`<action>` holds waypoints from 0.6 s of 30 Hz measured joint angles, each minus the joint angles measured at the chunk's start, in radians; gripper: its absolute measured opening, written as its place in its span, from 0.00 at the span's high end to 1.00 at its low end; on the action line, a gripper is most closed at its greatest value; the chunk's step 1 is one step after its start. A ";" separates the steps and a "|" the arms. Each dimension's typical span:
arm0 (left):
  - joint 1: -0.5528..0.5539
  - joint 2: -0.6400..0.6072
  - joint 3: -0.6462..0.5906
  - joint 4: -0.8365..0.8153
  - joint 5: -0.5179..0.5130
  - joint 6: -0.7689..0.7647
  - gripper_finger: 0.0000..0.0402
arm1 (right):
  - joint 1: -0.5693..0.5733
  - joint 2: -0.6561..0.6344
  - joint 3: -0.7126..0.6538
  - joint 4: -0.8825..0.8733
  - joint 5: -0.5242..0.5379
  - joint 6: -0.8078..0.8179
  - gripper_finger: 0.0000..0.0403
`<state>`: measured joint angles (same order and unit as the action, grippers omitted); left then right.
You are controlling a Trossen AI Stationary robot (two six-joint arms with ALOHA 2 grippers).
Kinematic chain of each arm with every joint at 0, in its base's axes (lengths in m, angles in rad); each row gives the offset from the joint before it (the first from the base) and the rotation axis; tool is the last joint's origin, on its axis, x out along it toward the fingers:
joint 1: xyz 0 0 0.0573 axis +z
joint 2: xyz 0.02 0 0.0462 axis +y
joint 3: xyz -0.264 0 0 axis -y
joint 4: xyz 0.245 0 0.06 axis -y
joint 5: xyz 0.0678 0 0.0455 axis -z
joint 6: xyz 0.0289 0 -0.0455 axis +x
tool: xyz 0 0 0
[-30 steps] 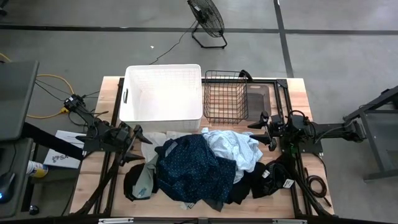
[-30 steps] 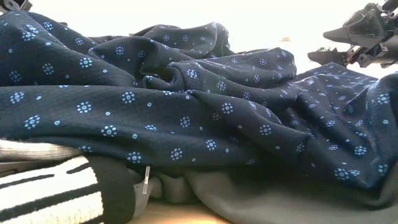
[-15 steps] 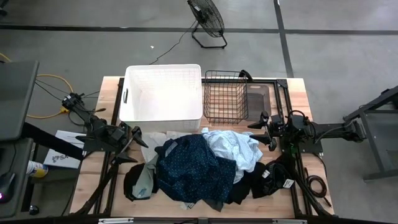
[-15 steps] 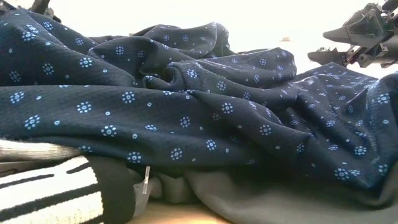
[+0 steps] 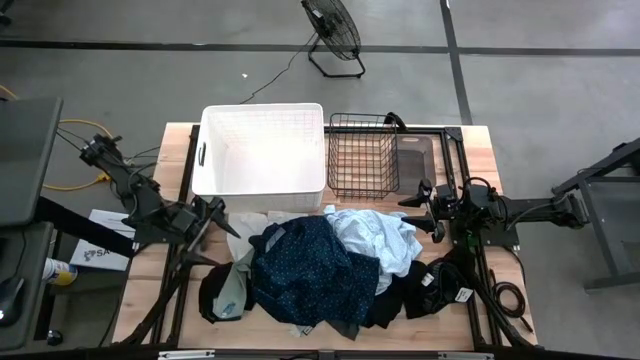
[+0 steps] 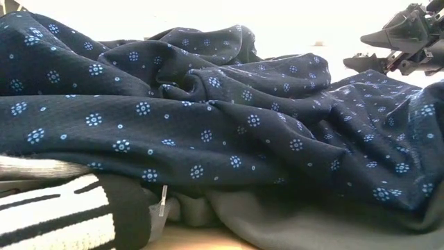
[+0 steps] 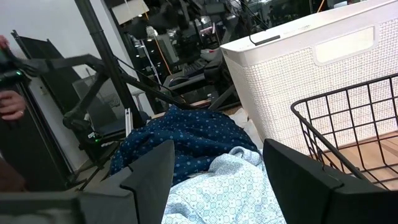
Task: Pick & Place Cloths
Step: Put the dark blue shirt into the white laundry organizer
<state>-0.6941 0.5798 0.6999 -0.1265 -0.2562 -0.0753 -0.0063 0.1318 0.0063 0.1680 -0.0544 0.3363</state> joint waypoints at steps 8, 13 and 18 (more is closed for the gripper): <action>0.010 0.205 0.276 -0.262 0.001 0.043 0.16 | 0.000 0.000 0.000 0.000 0.000 0.000 0.41; 0.101 0.343 0.427 -0.377 0.041 0.046 0.16 | 0.000 0.000 0.000 0.000 0.000 0.000 0.41; 0.214 0.520 0.584 -0.434 0.175 0.007 0.16 | 0.000 0.000 0.000 0.000 0.000 0.000 0.41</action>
<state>-0.4802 1.1002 1.2840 -0.5609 -0.0813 -0.0684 -0.0067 0.1318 0.0063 0.1677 -0.0544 0.3363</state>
